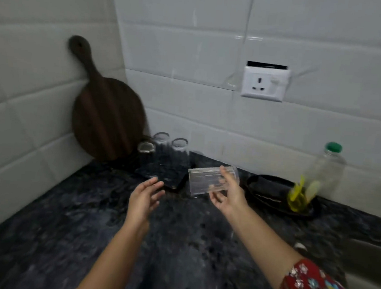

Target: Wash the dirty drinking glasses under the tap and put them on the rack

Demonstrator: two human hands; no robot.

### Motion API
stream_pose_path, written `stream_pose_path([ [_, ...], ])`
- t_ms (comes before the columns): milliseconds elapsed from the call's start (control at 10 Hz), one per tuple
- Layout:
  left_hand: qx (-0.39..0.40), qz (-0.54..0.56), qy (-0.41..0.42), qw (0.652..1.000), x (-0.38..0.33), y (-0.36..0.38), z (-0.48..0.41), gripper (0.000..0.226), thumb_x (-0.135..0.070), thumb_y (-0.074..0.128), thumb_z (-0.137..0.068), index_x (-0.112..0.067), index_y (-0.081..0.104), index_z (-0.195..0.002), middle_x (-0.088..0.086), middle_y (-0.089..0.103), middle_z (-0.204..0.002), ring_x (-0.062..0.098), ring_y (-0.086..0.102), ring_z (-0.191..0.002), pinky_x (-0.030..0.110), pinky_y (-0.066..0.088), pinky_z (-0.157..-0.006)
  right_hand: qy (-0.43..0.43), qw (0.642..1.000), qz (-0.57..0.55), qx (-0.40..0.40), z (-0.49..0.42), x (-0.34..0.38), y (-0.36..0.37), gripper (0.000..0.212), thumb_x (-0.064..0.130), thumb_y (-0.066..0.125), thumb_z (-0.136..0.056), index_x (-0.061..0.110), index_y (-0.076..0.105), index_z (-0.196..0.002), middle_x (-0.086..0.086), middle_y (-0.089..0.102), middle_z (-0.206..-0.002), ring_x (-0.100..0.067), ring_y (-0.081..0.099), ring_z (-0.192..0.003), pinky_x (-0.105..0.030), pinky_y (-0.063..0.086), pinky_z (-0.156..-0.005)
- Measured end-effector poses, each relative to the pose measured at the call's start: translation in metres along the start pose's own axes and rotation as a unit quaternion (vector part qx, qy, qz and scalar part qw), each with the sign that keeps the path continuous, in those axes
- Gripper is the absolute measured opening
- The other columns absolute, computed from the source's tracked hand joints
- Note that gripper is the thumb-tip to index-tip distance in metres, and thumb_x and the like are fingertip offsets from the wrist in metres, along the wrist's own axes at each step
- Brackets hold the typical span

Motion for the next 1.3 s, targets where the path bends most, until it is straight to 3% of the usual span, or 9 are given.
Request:
stream_pose_path([
  [100,-0.027,0.004,0.002,1.0,-0.01,-0.023,-0.019,0.021,-0.015,0.053,-0.097,-0.018,0.06,-0.117,-0.002,0.069,-0.107,0.01,0.065,-0.089,0.033,0.046,-0.091,-0.131,0.99,0.06,-0.005,-0.029,0.002,0.047,0.046,0.02,0.078,-0.074,0.018,0.053,-0.112,-0.005,0.064,-0.1,-0.017,0.062,-0.081,-0.032,0.053,-0.069],
  [200,-0.042,0.007,0.002,0.999,-0.012,-0.036,-0.037,0.023,-0.017,0.054,-0.096,-0.018,0.06,-0.119,-0.005,0.069,-0.102,0.012,0.065,-0.091,0.041,0.044,-0.102,-0.274,0.94,0.201,-0.009,-0.047,0.006,0.086,0.065,0.024,0.086,-0.065,0.016,0.049,-0.117,-0.007,0.062,-0.113,-0.021,0.062,-0.098,-0.038,0.054,-0.085],
  [400,-0.052,0.004,-0.014,0.999,0.0,-0.038,-0.06,0.025,-0.019,0.058,-0.095,-0.019,0.061,-0.12,-0.007,0.07,-0.1,0.01,0.065,-0.091,0.039,0.044,-0.101,-0.388,0.835,0.39,0.013,-0.065,-0.012,0.125,0.072,0.029,0.088,-0.06,0.018,0.053,-0.122,-0.002,0.055,-0.122,-0.019,0.056,-0.11,-0.039,0.051,-0.093],
  [600,-0.05,0.003,-0.011,0.999,0.003,-0.035,-0.067,0.024,-0.018,0.056,-0.096,-0.018,0.061,-0.119,-0.007,0.069,-0.101,0.011,0.065,-0.093,0.036,0.044,-0.097,-0.388,0.809,0.44,0.017,-0.074,-0.021,0.137,0.076,0.03,0.088,-0.061,0.017,0.05,-0.125,-0.002,0.053,-0.127,-0.02,0.053,-0.116,-0.04,0.048,-0.097],
  [800,-0.052,-0.008,-0.004,0.999,0.005,-0.037,-0.071,0.024,-0.019,0.054,-0.097,-0.02,0.061,-0.12,-0.007,0.07,-0.104,0.011,0.066,-0.095,0.035,0.045,-0.095,-0.398,0.798,0.452,0.002,-0.071,-0.022,0.14,0.07,0.03,0.088,-0.06,0.022,0.045,-0.114,0.003,0.055,-0.118,-0.017,0.055,-0.108,-0.035,0.049,-0.091],
  [1100,-0.051,-0.002,0.001,0.999,0.001,-0.035,-0.065,0.022,-0.02,0.055,-0.097,-0.021,0.06,-0.118,-0.008,0.069,-0.103,0.011,0.065,-0.095,0.033,0.045,-0.092,-0.408,0.762,0.502,-0.019,-0.069,-0.026,0.151,0.069,0.034,0.086,-0.063,0.018,0.045,-0.116,-0.001,0.047,-0.125,-0.021,0.053,-0.112,-0.035,0.047,-0.086],
  [1200,-0.055,0.002,0.01,0.998,-0.004,-0.036,-0.063,0.022,-0.019,0.056,-0.095,-0.02,0.06,-0.118,-0.006,0.069,-0.105,0.012,0.065,-0.096,0.039,0.045,-0.097,-0.396,0.762,0.513,-0.005,-0.071,-0.028,0.15,0.071,0.035,0.084,-0.066,0.016,0.043,-0.122,-0.004,0.045,-0.129,-0.022,0.052,-0.114,-0.036,0.049,-0.089],
  [1300,-0.056,0.003,0.04,0.998,-0.014,-0.032,-0.055,0.024,-0.018,0.055,-0.096,-0.019,0.059,-0.119,-0.007,0.069,-0.101,0.013,0.065,-0.094,0.036,0.045,-0.095,-0.373,0.802,0.467,0.006,-0.066,-0.026,0.137,0.071,0.032,0.083,-0.069,0.015,0.043,-0.126,-0.003,0.049,-0.124,-0.019,0.054,-0.108,-0.034,0.05,-0.089],
])
Point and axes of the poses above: each hand's wrist, its own z-axis away from the middle knuckle, its own y-axis out of the palm, x = y × z, the point moved 7 cm from there along -z, towards the middle knuckle
